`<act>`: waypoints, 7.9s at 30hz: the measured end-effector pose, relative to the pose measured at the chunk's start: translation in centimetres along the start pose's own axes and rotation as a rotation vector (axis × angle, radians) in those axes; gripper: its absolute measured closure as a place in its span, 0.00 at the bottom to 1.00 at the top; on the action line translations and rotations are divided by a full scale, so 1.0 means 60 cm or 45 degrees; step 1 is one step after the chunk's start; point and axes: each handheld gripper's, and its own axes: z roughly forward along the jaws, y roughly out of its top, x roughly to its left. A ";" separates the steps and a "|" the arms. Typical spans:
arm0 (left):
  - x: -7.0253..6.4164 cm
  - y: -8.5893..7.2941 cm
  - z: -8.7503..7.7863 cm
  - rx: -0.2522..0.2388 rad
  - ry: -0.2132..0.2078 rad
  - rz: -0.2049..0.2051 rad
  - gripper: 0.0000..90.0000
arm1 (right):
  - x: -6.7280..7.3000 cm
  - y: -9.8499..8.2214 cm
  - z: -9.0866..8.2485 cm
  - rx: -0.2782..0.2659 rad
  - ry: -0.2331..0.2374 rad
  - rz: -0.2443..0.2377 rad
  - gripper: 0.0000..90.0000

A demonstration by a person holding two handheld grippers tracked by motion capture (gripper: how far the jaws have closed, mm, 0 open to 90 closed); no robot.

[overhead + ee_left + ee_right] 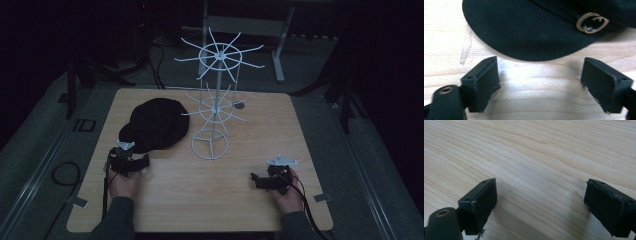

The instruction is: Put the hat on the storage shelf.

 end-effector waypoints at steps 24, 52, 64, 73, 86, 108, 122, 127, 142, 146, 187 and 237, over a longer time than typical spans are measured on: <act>-0.008 0.056 -0.100 -0.026 -0.109 0.279 0.63 | 0.000 0.000 0.000 -0.001 0.000 0.002 0.12; 0.001 0.173 -0.089 0.027 -0.282 0.351 0.54 | 0.000 0.000 0.000 0.001 0.000 0.005 0.12; -0.011 0.207 -0.059 0.067 -0.306 0.364 0.51 | 0.000 0.000 0.000 0.001 0.001 0.005 0.12; -0.022 0.231 -0.028 0.079 -0.316 0.344 0.32 | 0.000 0.001 0.000 0.002 0.000 0.006 0.12; -0.053 0.249 0.027 0.154 -0.327 0.353 0.17 | 0.000 0.001 0.000 0.002 0.000 0.005 0.12; -0.063 0.237 0.081 0.382 -0.122 0.400 0.48 | 0.000 0.000 0.000 0.001 0.000 0.005 0.12; -0.050 0.249 0.053 0.350 -0.139 0.413 0.94 | 0.000 0.000 0.000 0.001 0.000 0.005 0.12; -0.037 0.254 0.036 0.309 -0.174 0.388 0.95 | 0.000 0.000 0.000 0.002 0.000 0.005 0.12; 0.002 0.266 -0.011 0.196 -0.312 0.274 0.95 | 0.000 0.000 0.000 0.002 0.000 0.006 0.12; 0.019 0.271 -0.032 0.134 -0.406 0.201 0.95 | 0.000 0.000 0.000 0.002 0.001 0.006 0.12; 0.095 0.270 -0.116 -0.220 -0.790 -0.105 0.95 | 0.000 0.000 0.000 0.001 0.000 0.005 0.12; 0.072 0.304 -0.246 -0.527 -0.987 -0.144 0.95 | 0.000 0.001 0.000 -0.001 -0.001 0.006 0.12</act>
